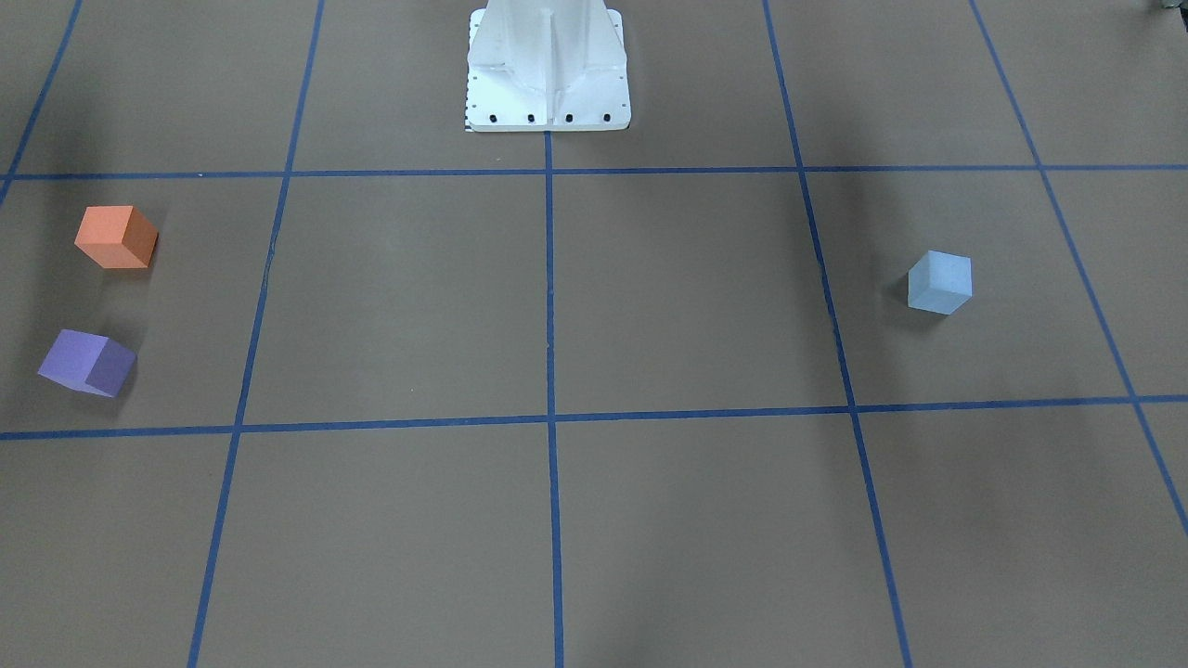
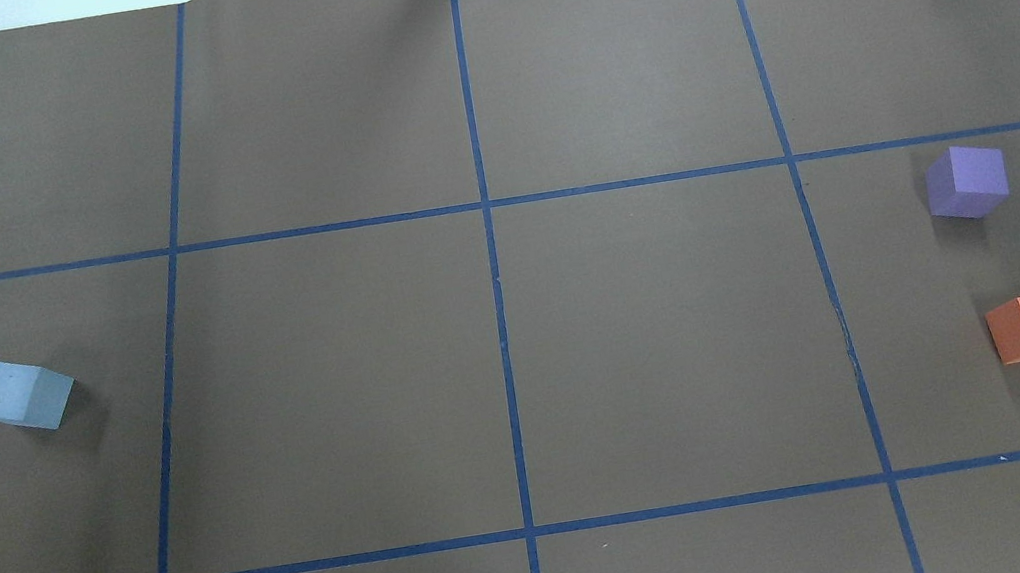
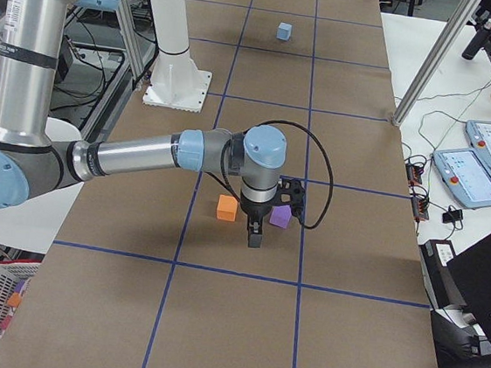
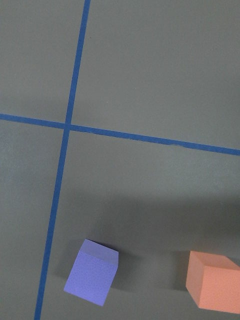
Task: Place blue block between orange and purple blocks
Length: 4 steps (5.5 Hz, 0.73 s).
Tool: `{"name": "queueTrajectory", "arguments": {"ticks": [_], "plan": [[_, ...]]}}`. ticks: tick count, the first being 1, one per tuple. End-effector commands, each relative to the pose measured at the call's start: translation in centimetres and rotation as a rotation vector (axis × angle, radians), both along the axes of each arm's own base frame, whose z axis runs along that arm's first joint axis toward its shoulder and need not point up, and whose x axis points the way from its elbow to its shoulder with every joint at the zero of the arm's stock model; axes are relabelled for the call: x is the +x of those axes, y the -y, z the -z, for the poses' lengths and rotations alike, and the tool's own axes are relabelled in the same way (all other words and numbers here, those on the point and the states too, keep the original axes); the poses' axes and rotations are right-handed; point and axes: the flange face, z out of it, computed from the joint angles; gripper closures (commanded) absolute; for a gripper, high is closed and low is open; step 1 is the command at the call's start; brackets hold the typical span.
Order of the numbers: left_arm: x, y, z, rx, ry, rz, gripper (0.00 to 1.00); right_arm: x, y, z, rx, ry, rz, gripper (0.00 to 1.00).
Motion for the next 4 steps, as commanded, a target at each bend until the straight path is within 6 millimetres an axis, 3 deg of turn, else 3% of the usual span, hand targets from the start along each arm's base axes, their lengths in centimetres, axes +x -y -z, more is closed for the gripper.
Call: {"name": "queueTrajectory", "arguments": {"ticks": [1, 3, 4], "plan": [[0.1, 0.3, 0.6, 0.034, 0.002, -0.001, 0.0, 0.0, 0.1, 0.3, 0.007, 0.0, -0.001, 0.0], [0.1, 1.6, 2.9, 0.176, 0.005, 0.007, 0.0, -0.3, 0.8, 1.5, 0.076, 0.017, -0.005, 0.0], [0.2, 2.8, 5.4, 0.416, 0.014, 0.006, 0.0, -0.6, 1.0, 1.9, 0.107, 0.035, 0.002, 0.0]]}}
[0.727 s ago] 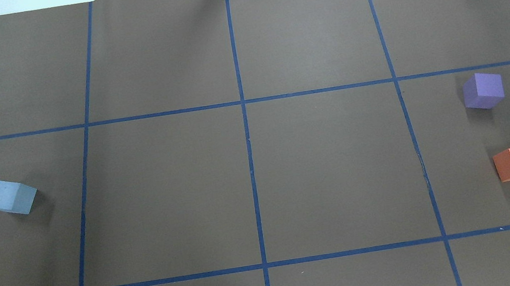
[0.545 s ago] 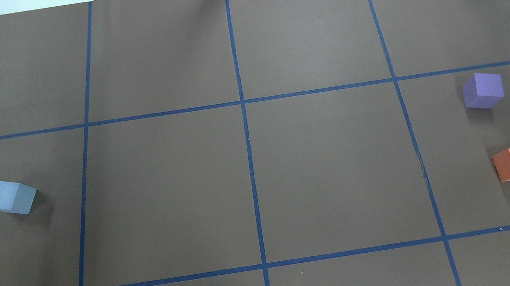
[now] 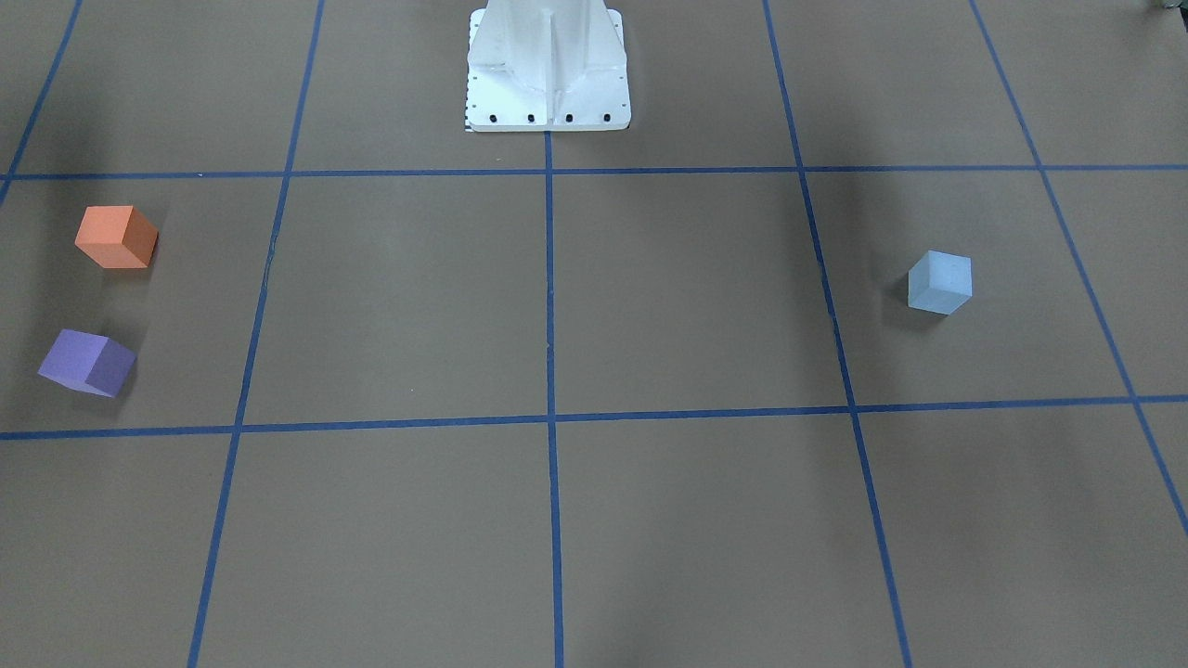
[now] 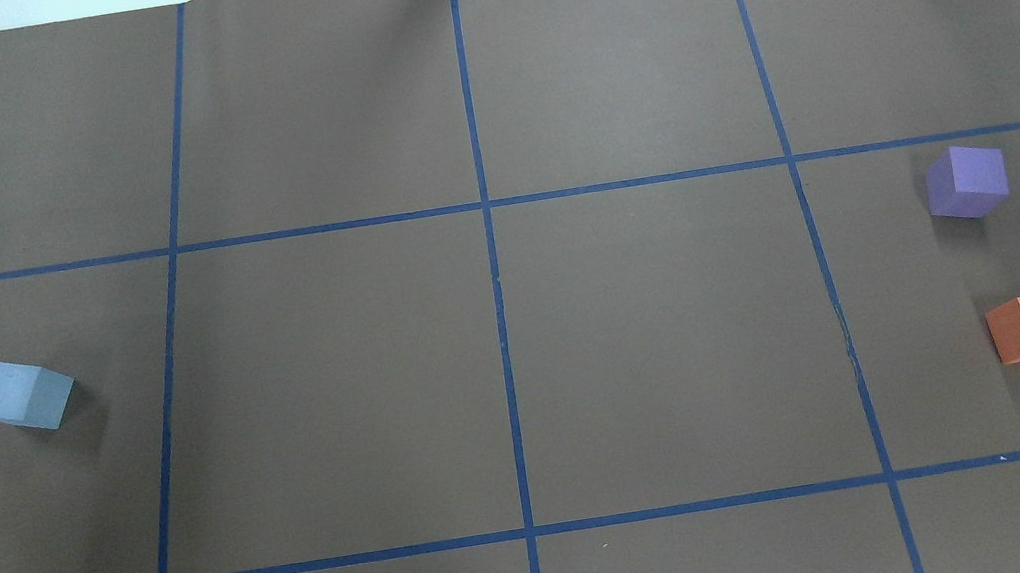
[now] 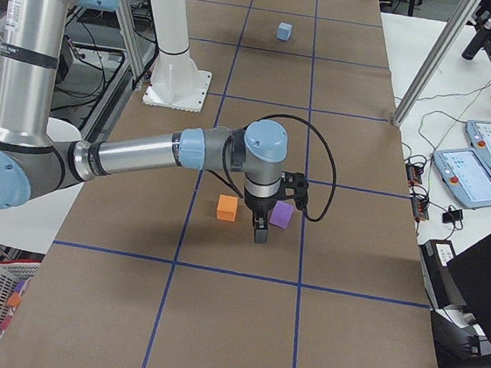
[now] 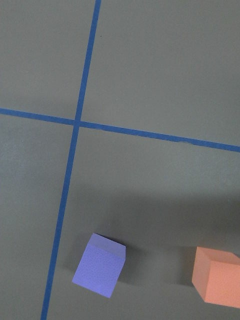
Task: Place blue block between orange and purple blocks
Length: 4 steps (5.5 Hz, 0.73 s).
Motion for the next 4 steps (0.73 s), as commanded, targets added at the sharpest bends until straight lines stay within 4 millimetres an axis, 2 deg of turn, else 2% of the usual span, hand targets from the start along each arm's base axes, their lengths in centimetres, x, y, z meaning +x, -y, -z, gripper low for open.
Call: {"name": "queueTrajectory", "arguments": {"ticks": [1, 2, 3, 4], "plan": [[2.2, 3.0, 3.7, 0.229, -0.036, 0.004, 0.0, -0.5, 0.3, 0.5, 0.036, 0.02, 0.008, 0.0], [3.6, 2.9, 4.3, 0.147, -0.129, 0.059, 0.0, -0.5, 0.3, 0.5, 0.036, 0.02, 0.008, 0.0], [7.6, 2.8, 5.7, 0.227, -0.178, 0.0, 0.0, -0.5, 0.2, 0.4, 0.033, 0.02, 0.008, 0.0], [14.3, 2.1, 5.8, 0.126, -0.226, -0.058, 0.0, -0.5, 0.1, 0.3, 0.031, 0.019, 0.009, 0.0]]}}
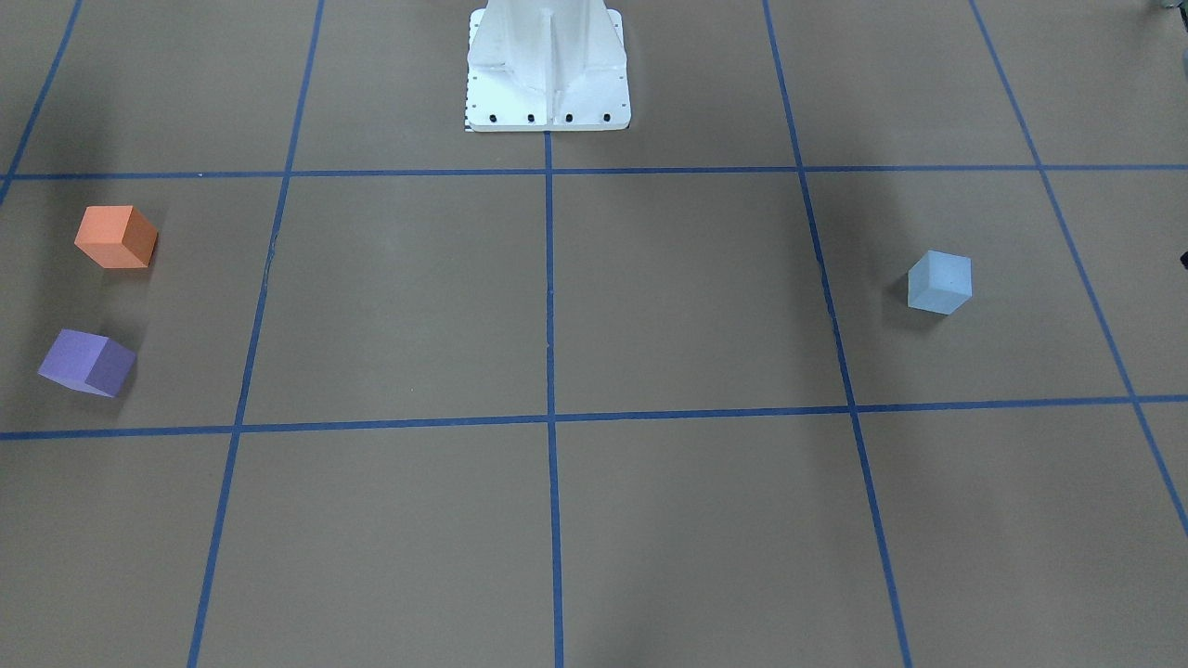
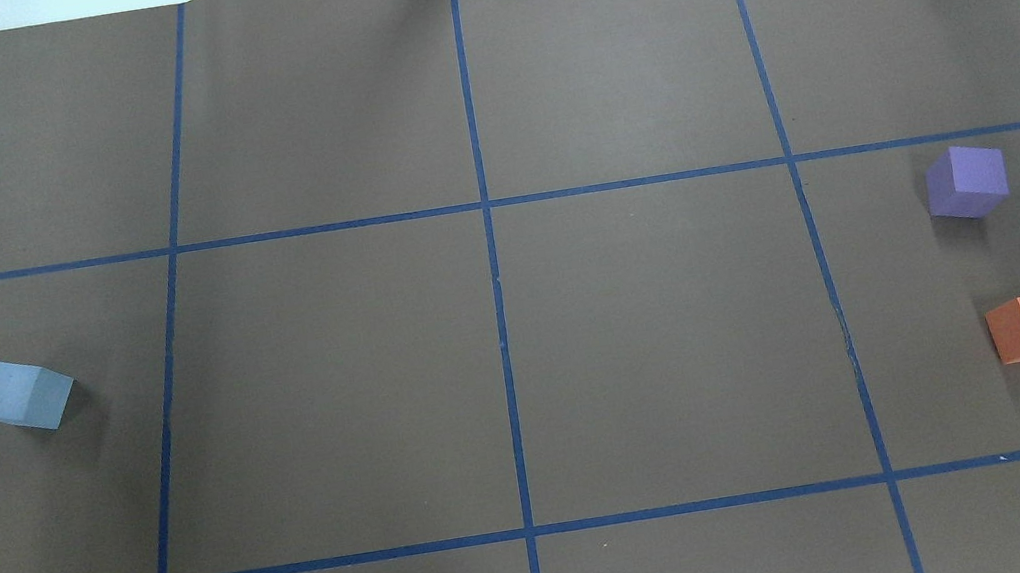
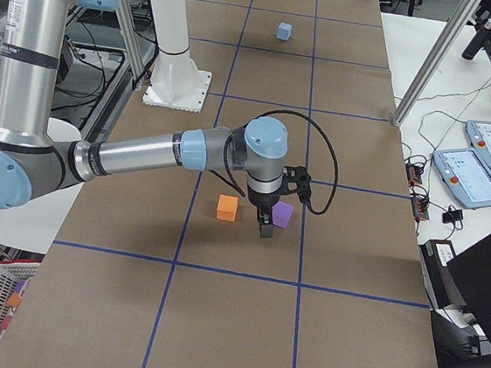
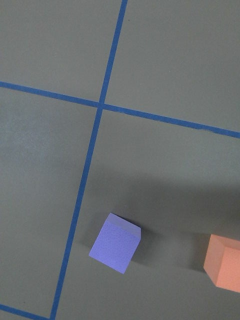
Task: Place blue block between orange and purple blocks
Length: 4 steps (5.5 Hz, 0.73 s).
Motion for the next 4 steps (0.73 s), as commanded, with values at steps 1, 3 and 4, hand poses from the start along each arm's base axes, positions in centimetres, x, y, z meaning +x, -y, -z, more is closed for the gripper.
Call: {"name": "queueTrajectory", "arguments": {"ticks": [1, 3, 4], "plan": [[6.7, -2.6, -1.7, -0.137, -0.04, -0.054, 0.0, 0.0, -0.2, -0.2, -0.003, 0.0, 0.001, 0.0], [12.8, -5.2, -3.0, -0.193, 0.002, 0.022, 0.0, 0.0, -0.3, -0.2, -0.005, 0.0, 0.001, 0.0], [17.4, -6.6, -1.5, -0.136, 0.031, -0.027, 0.0, 0.0, -0.3, -0.3, -0.006, 0.0, 0.001, 0.0]]}}
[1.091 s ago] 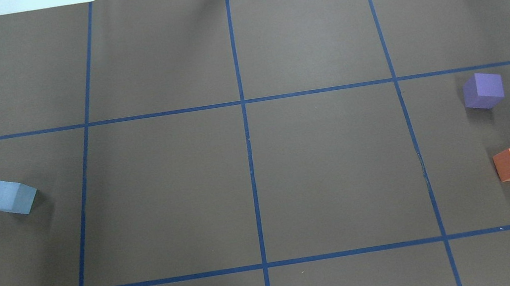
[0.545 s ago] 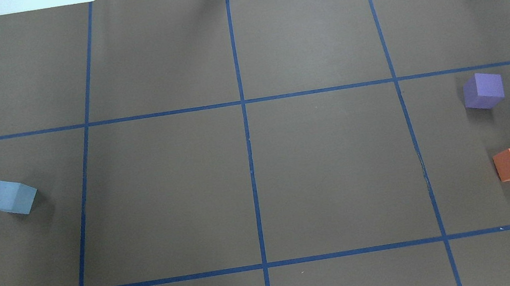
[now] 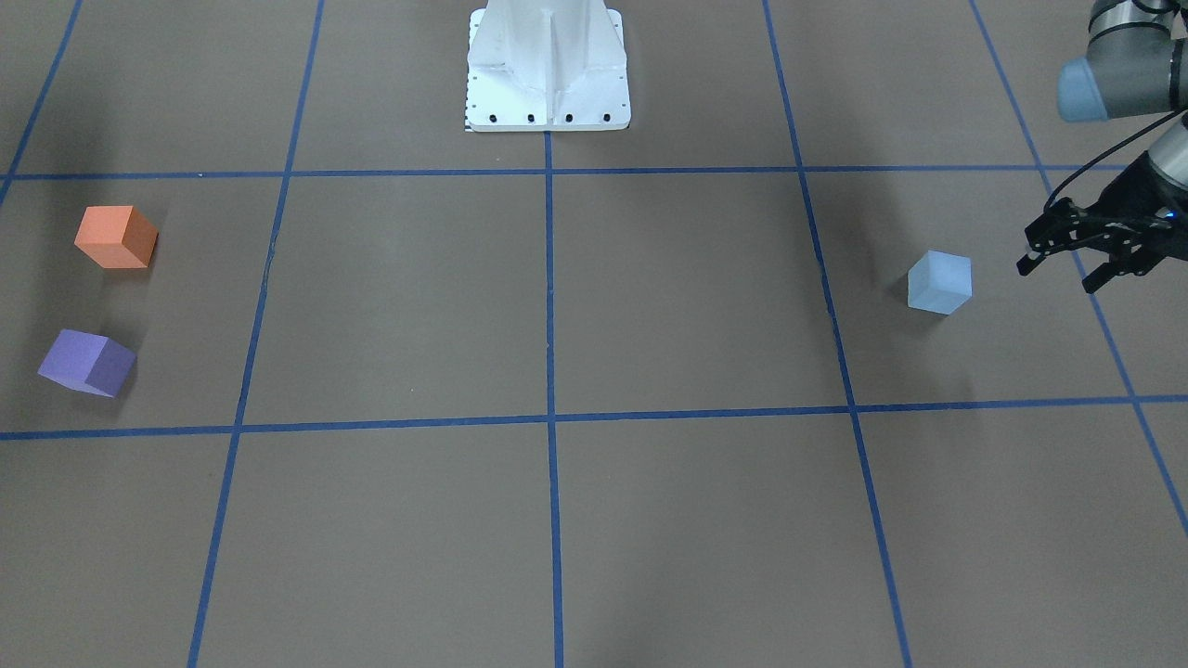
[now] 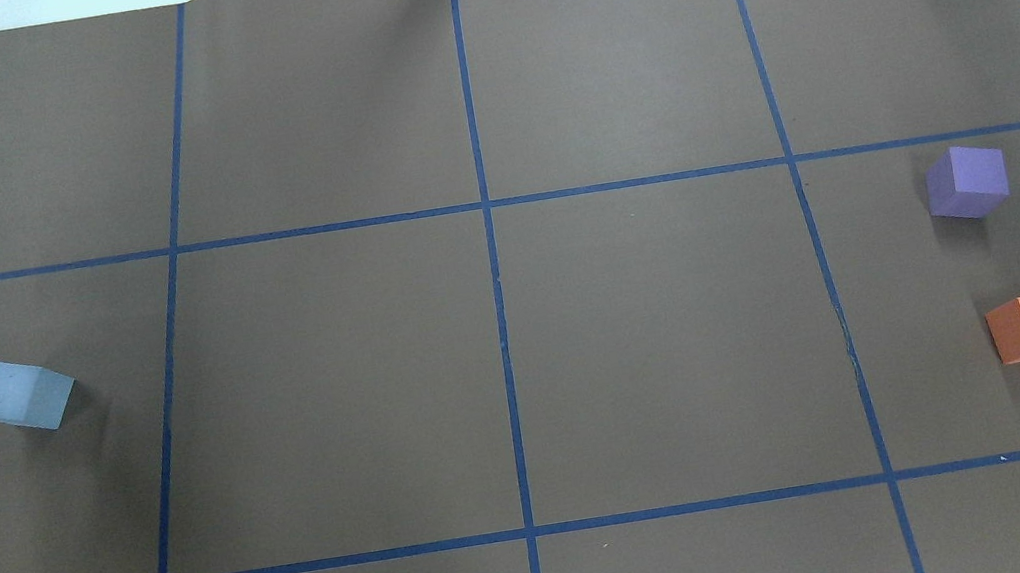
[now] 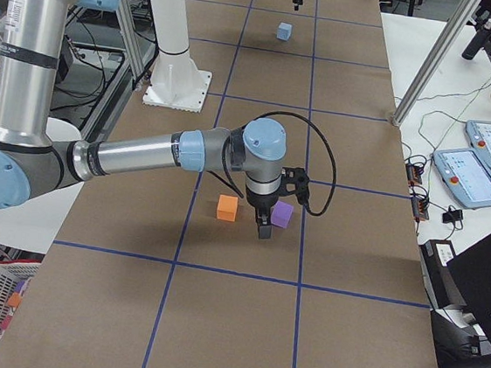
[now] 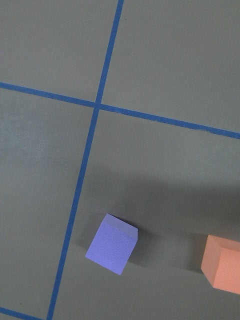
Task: Place blue block between orange and purple blocks
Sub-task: 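Lower the left gripper onto the light blue cube and grasp it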
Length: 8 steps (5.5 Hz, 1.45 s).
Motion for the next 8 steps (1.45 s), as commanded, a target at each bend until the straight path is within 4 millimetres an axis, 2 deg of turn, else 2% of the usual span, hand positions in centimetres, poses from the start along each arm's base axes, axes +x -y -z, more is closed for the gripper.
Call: {"name": "queueTrajectory", "arguments": {"ticks": [1, 2, 3, 4, 5, 6, 7, 8], "plan": [[6.4, -2.3, 1.5, 0.062, 0.038, -0.052, 0.0, 0.0, 0.0, -0.1, -0.001, 0.0, 0.001, 0.0], [7.7, -3.0, 1.4, 0.061, 0.045, -0.079, 0.0, 0.1, 0.0, -0.1, -0.001, 0.0, 0.0, 0.0], [9.4, -3.7, 0.3, 0.064, 0.093, -0.088, 0.0, 0.0, -0.1, -0.1, -0.002, 0.0, 0.001, 0.0], [10.2, -4.0, -0.2, 0.046, 0.128, -0.096, 0.0, 0.0, -0.1, -0.3, -0.005, 0.0, 0.001, 0.0], [10.7, -4.3, -0.6, 0.031, 0.142, -0.109, 0.13, 0.0, -0.1, -0.3, -0.005, 0.0, 0.001, 0.0], [10.9, -3.9, -0.3, 0.022, 0.151, -0.108, 0.81, 0.0, -0.1, -0.4, -0.006, 0.0, 0.002, 0.0], [11.3, -3.5, 1.3, 0.046, 0.13, -0.106, 1.0, 0.0, -0.1, -0.3, -0.002, -0.001, 0.004, 0.0], [11.7, -3.1, 5.8, 0.08, 0.089, -0.103, 1.0, 0.0, -0.1, -0.3, -0.003, -0.001, 0.003, 0.0]]}}
